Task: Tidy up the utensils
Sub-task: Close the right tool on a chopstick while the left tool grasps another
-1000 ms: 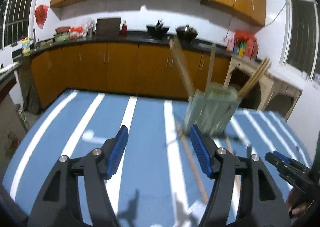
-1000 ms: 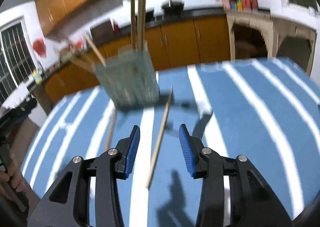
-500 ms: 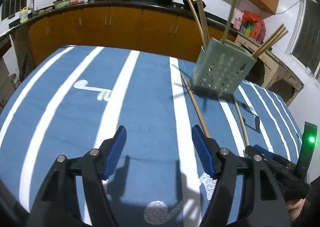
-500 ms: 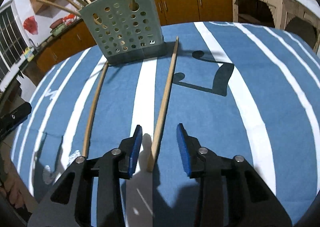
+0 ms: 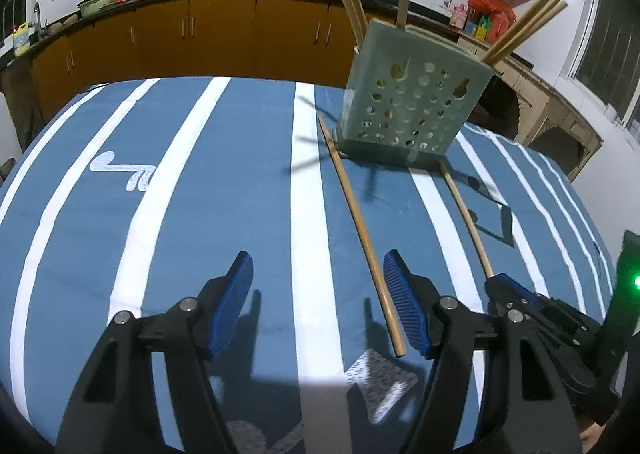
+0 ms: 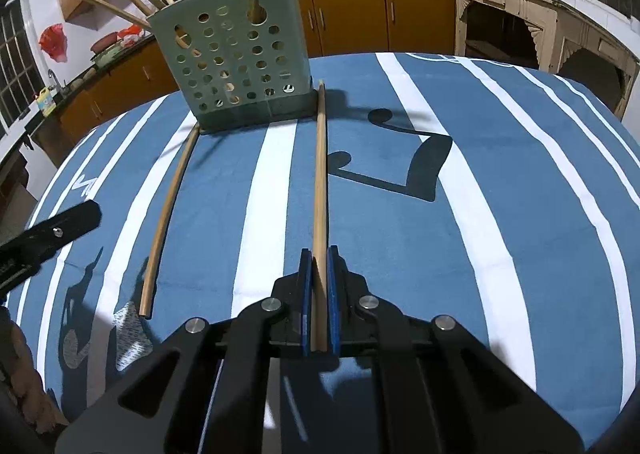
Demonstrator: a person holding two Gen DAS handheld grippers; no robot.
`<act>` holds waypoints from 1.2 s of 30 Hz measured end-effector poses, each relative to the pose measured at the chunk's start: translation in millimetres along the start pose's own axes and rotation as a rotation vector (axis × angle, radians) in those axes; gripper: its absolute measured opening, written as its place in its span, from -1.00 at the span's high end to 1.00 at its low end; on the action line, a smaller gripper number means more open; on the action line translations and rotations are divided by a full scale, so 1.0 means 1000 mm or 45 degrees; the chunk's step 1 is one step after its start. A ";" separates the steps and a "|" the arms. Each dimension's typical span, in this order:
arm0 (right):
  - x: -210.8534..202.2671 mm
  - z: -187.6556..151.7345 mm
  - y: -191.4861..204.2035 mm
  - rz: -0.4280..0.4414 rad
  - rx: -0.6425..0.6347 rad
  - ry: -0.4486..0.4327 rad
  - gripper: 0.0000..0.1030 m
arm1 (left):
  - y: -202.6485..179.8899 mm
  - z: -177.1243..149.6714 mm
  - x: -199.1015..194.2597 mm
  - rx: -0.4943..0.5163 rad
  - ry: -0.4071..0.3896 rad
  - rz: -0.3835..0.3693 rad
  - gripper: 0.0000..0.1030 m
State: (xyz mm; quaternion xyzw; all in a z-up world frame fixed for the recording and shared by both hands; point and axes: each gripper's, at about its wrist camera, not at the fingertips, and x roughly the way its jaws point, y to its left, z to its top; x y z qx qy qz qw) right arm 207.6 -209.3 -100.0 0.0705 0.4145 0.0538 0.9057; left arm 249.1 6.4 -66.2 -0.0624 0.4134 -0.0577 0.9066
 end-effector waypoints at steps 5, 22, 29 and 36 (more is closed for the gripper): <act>0.000 0.000 0.000 -0.002 -0.006 -0.008 0.83 | -0.002 -0.002 0.009 0.017 0.023 0.032 -0.30; -0.001 0.012 -0.045 -0.082 0.190 -0.020 0.84 | -0.018 0.000 0.019 0.050 0.049 0.002 -0.18; -0.003 0.013 -0.061 -0.104 0.221 -0.025 0.84 | -0.040 -0.003 0.032 0.099 0.081 0.049 0.08; -0.002 0.014 -0.060 -0.098 0.206 -0.020 0.84 | -0.039 -0.009 0.045 0.120 0.091 0.145 0.83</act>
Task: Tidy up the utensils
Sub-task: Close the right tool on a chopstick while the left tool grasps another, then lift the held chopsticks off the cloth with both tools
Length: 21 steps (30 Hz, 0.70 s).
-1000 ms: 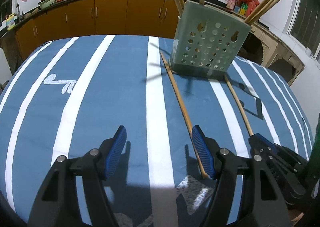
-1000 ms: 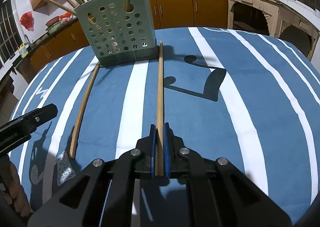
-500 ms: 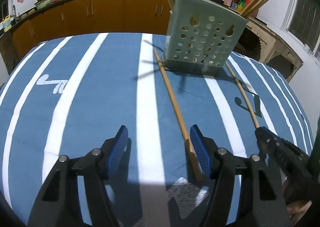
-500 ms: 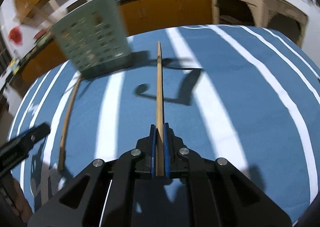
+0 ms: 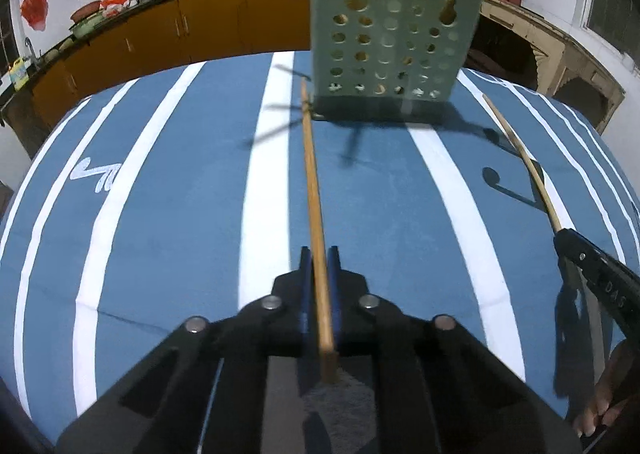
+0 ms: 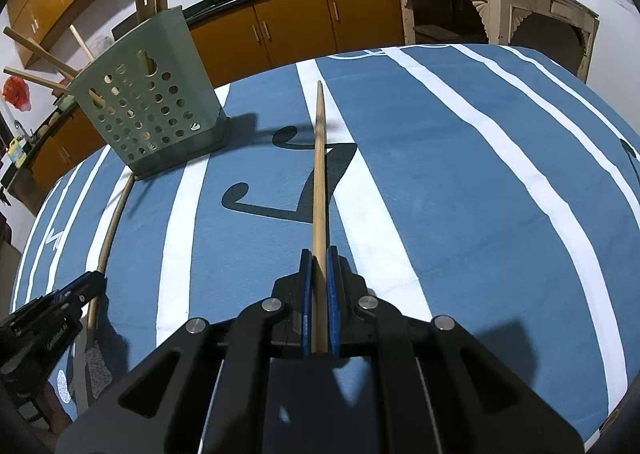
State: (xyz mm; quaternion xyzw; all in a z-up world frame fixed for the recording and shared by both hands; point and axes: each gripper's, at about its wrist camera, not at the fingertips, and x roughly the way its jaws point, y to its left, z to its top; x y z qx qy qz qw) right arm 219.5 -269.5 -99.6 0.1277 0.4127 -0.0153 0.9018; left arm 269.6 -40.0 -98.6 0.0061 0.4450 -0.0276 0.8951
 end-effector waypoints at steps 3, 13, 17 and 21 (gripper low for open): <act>0.002 0.002 0.003 0.015 -0.027 0.008 0.84 | 0.022 0.005 0.003 -0.039 -0.004 0.034 0.84; 0.009 0.007 0.019 0.001 -0.148 0.019 0.84 | 0.058 0.012 0.006 0.035 -0.012 0.012 0.69; 0.009 0.007 0.018 0.002 -0.144 0.020 0.84 | 0.058 0.008 0.005 0.040 -0.038 0.033 0.56; 0.010 0.008 0.018 0.004 -0.142 0.021 0.83 | 0.058 0.011 0.005 0.031 -0.038 0.031 0.51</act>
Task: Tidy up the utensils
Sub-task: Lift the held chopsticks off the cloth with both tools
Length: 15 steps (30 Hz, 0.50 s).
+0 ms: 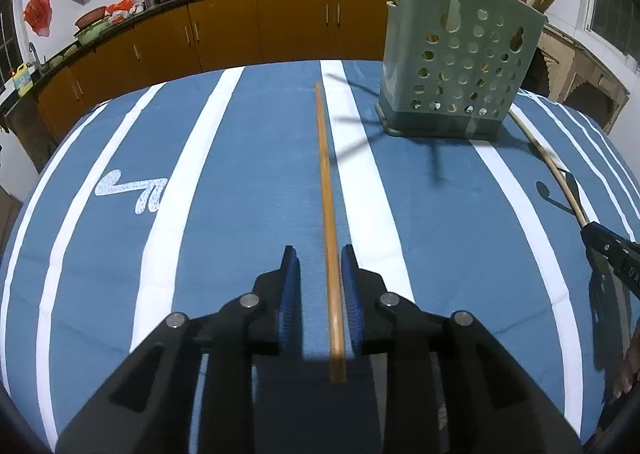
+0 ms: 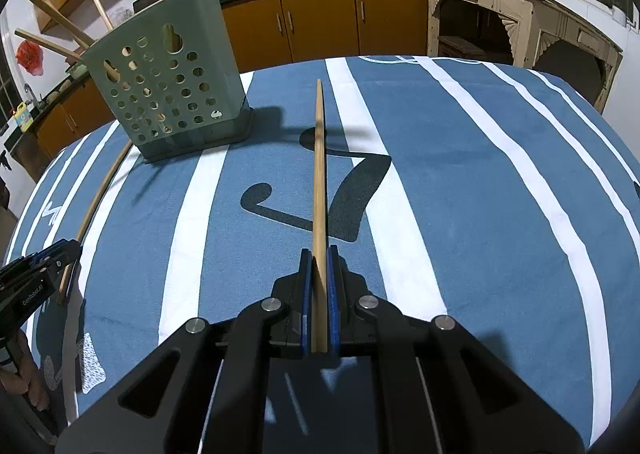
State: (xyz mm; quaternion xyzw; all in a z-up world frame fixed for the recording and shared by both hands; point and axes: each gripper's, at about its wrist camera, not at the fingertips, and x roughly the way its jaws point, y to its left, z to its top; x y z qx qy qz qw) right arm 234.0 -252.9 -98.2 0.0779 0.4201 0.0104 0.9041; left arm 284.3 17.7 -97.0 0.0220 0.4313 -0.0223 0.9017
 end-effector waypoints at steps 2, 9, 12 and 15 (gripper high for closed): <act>0.000 0.000 0.000 0.000 0.000 0.000 0.83 | 0.001 0.000 0.000 -0.006 0.000 -0.005 0.51; 0.000 0.000 0.000 0.001 0.002 0.001 0.83 | 0.001 0.000 0.000 -0.005 0.000 -0.004 0.50; -0.001 -0.002 0.000 0.000 0.005 0.001 0.83 | 0.002 -0.001 0.000 -0.014 -0.001 -0.013 0.50; -0.002 -0.004 0.000 0.007 0.007 0.003 0.83 | 0.006 -0.003 -0.002 -0.029 -0.001 -0.020 0.51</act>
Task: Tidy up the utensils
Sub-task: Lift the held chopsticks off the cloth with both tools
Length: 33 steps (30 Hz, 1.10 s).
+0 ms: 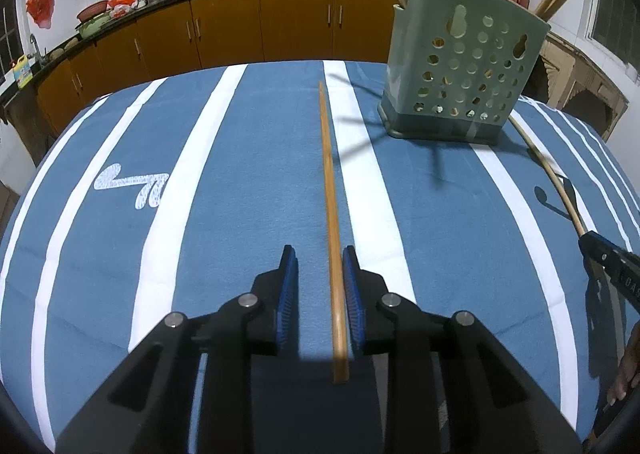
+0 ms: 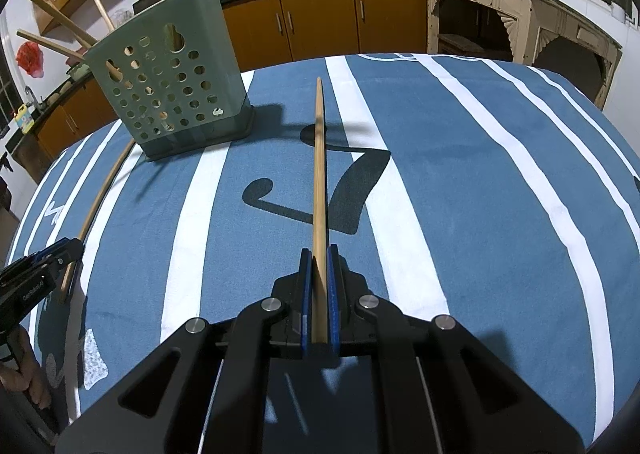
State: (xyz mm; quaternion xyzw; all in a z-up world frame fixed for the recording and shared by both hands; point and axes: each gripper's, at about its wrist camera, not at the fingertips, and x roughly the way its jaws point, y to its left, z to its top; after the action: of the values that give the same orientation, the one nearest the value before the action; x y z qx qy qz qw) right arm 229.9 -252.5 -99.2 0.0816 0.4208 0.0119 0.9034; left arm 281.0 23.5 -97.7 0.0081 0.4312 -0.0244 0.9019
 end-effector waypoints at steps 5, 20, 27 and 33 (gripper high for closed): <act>0.000 0.000 -0.001 0.014 0.013 -0.001 0.83 | -0.001 -0.005 -0.004 -0.002 0.000 0.002 0.66; -0.092 0.019 -0.004 -0.040 -0.101 -0.427 0.85 | 0.005 0.004 -0.072 0.112 -0.161 -0.021 0.85; -0.125 0.039 -0.007 -0.005 -0.093 -0.585 0.85 | 0.014 0.033 -0.127 0.104 -0.374 -0.070 0.85; -0.138 0.052 -0.011 0.045 -0.050 -0.640 0.85 | 0.023 0.055 -0.151 0.029 -0.479 -0.110 0.85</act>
State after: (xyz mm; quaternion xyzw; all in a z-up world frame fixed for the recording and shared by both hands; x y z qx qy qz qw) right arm 179.8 -282.4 36.3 0.0718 0.1812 0.0154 0.9807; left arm 229.9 50.0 54.5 -0.0048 0.2545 -0.0692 0.9646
